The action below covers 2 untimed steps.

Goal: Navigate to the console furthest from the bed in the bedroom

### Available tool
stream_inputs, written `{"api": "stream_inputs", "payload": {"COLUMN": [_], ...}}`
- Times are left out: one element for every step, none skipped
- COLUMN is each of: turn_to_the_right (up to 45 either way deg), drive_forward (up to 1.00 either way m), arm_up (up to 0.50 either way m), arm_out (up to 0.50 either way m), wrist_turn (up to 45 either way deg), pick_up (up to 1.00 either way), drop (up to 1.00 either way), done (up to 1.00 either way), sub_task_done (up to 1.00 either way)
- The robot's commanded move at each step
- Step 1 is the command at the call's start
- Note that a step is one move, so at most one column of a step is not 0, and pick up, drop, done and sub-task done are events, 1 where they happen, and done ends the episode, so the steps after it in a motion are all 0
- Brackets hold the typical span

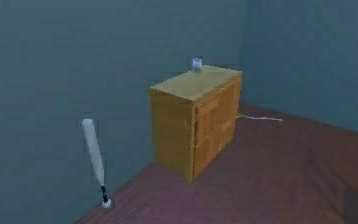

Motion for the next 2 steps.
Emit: {"api": "stream_inputs", "payload": {"turn_to_the_right": [0.0,0.0], "drive_forward": [0.7,0.0], "arm_up": [0.0,0.0], "arm_out": [0.0,0.0], "wrist_turn": [0.0,0.0], "pick_up": [0.0,0.0], "drop": [0.0,0.0], "done": [0.0,1.0], "sub_task_done": [0.0,0.0]}}
